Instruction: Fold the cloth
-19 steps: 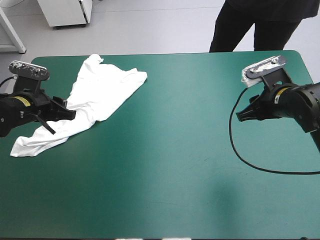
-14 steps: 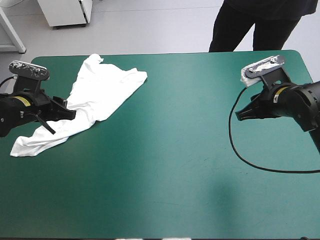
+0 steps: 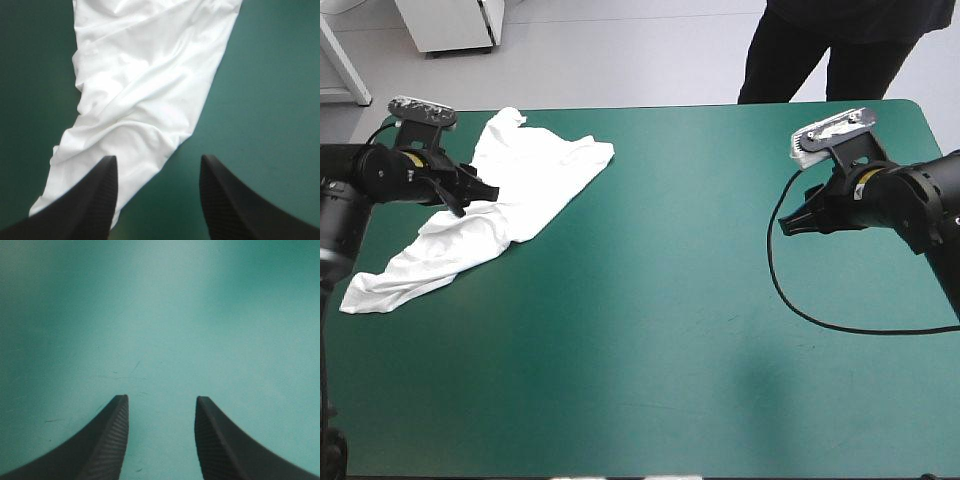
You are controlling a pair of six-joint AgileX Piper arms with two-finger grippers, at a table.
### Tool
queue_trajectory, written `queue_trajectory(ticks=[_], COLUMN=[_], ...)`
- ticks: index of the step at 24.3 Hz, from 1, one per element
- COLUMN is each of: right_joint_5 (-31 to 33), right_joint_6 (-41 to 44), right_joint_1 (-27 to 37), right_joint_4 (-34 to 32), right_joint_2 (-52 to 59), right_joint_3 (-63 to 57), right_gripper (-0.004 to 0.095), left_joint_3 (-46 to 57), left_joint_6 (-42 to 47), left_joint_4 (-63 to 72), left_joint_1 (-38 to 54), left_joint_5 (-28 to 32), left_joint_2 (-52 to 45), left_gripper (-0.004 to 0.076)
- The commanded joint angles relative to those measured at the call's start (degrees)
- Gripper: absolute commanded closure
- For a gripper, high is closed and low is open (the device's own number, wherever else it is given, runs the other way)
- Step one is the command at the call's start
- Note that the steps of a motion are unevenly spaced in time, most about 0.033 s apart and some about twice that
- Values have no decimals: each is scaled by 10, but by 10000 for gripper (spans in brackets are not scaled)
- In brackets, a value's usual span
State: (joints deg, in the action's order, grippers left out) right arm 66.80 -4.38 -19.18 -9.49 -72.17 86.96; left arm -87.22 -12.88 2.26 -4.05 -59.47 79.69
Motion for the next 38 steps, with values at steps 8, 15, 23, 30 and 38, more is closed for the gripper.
queue_trajectory(ticks=[8,15,23,30,38], right_joint_5=[-52,-64,-64,-59,-17], right_joint_6=[-11,-15,-22,-22,-22], right_joint_1=[3,3,3,3,3], right_joint_4=[-3,1,17,24,23], right_joint_2=[-10,-16,-16,-16,-15], right_joint_3=[19,19,19,19,19], right_gripper=[484,484,485,489,489], left_joint_3=[-202,-207,-235,-235,-232], left_joint_6=[1,-44,-40,-72,-111], left_joint_4=[-34,24,45,83,118], left_joint_1=[14,48,48,47,-14], left_joint_5=[-8,20,19,-15,-51], left_joint_2=[231,354,425,427,424], left_gripper=[353,344,378,743,746])
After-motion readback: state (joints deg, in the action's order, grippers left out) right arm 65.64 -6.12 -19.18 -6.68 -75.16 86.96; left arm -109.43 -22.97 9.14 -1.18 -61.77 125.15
